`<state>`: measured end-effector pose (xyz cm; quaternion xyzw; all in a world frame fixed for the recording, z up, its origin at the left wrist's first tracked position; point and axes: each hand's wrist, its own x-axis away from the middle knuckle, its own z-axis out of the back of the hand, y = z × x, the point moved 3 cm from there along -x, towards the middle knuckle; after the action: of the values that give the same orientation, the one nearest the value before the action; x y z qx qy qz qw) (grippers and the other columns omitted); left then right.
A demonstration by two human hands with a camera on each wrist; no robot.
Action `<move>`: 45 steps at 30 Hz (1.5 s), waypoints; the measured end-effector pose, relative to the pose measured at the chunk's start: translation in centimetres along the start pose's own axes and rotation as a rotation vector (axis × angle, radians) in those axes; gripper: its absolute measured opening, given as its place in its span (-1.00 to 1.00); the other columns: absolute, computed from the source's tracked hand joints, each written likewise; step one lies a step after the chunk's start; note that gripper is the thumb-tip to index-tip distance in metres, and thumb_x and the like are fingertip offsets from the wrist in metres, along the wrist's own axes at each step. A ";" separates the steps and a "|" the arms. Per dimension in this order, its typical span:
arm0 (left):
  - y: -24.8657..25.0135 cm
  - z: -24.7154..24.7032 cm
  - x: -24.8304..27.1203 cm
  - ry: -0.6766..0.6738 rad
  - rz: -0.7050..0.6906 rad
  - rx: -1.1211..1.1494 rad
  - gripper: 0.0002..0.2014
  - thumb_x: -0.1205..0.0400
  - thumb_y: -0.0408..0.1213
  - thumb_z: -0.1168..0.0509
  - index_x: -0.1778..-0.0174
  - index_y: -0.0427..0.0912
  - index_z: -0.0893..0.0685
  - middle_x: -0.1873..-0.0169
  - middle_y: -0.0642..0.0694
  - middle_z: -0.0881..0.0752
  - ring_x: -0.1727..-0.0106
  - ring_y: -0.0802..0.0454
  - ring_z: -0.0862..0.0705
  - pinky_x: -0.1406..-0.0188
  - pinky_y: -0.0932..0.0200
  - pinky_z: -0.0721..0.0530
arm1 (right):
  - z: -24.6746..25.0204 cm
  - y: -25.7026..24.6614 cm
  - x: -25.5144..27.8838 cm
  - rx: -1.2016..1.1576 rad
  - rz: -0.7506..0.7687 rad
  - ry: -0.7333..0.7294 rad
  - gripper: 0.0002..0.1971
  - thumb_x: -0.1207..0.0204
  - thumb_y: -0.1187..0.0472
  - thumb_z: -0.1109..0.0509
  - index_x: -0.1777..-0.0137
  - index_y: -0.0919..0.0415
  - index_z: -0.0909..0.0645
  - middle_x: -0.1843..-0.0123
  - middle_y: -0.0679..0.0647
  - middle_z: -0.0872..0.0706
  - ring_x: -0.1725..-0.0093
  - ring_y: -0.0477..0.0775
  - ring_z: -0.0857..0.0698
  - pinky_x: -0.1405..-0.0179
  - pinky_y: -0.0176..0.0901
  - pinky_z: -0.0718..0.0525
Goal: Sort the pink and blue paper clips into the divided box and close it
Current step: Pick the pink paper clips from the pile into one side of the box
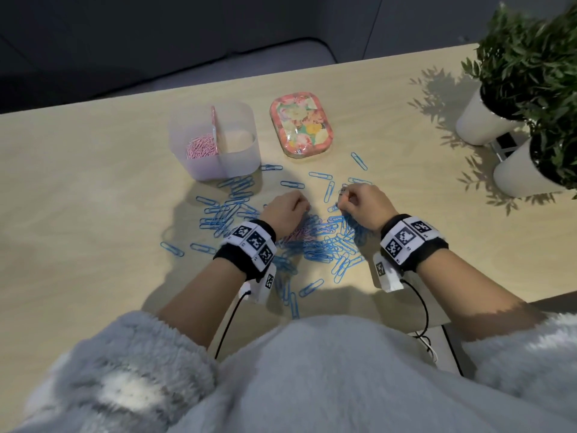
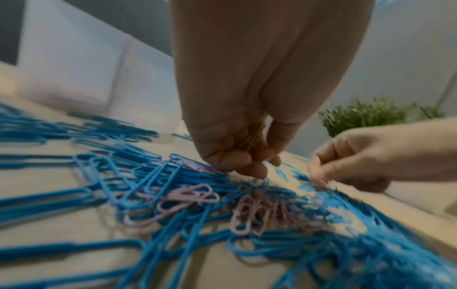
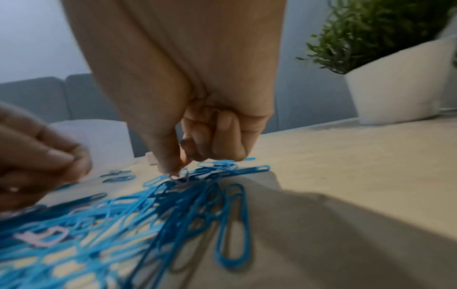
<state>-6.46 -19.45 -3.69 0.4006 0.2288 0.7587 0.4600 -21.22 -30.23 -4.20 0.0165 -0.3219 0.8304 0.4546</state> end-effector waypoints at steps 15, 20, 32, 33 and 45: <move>-0.6 2.3 0.0 0.123 -0.005 -0.323 -0.83 -0.61 -0.26 -0.24 -0.07 -0.21 -0.60 -0.03 -0.25 -0.70 -0.09 -0.21 -0.63 0.07 0.08 -0.50 | -1.4 0.7 1.0 -0.610 -0.117 -0.079 -0.76 -0.49 0.18 -0.41 0.39 0.06 -0.49 0.35 0.21 -0.62 0.66 -0.11 -0.48 0.66 -0.32 -0.43; 0.4 0.5 0.1 0.082 -0.100 -0.353 -0.82 -0.59 -0.19 -0.27 -0.04 -0.17 -0.64 0.00 -0.21 -0.69 -0.09 -0.18 -0.63 0.03 0.08 -0.52 | -1.3 0.5 1.5 0.020 0.061 -0.039 -0.91 -0.51 0.10 -0.33 0.21 -0.03 -0.63 0.21 0.04 -0.75 0.18 0.13 -0.62 0.10 -0.06 -0.55; 0.4 1.3 -0.5 0.110 -0.047 -0.195 -0.80 -0.59 -0.16 -0.30 0.07 -0.24 -0.68 0.17 -0.28 -0.68 0.04 -0.20 -0.64 0.18 0.09 -0.47 | 0.1 2.2 1.8 -0.712 -0.124 0.151 -0.69 -0.65 0.32 -0.15 0.28 0.15 -0.62 0.33 0.07 -0.65 0.43 -0.19 -0.58 0.40 -0.42 -0.51; 0.4 1.7 -0.6 0.136 -0.046 -0.197 -0.80 -0.59 -0.16 -0.30 0.07 -0.23 -0.68 0.16 -0.27 -0.68 0.03 -0.20 -0.64 0.16 0.08 -0.50 | -0.1 2.1 1.8 -0.806 -0.179 0.119 -0.67 -0.66 0.37 -0.10 0.26 0.16 -0.60 0.37 0.11 -0.62 0.54 -0.19 -0.55 0.59 -0.41 -0.44; 0.2 -0.8 0.3 0.004 -0.146 -0.492 -0.84 -0.54 -0.22 -0.28 0.03 -0.18 -0.67 -0.05 -0.18 -0.68 -0.14 -0.19 -0.63 -0.07 -0.04 -0.62 | -2.0 -1.6 1.2 0.028 0.018 -0.089 -0.83 -0.41 0.04 -0.47 0.32 0.04 -0.58 0.44 -0.07 -0.55 0.29 0.04 -0.56 0.20 -0.11 -0.51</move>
<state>-7.27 -19.26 -3.88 0.2576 0.0666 0.7571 0.5967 -20.15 -27.64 -4.52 0.0568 -0.3300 0.8373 0.4322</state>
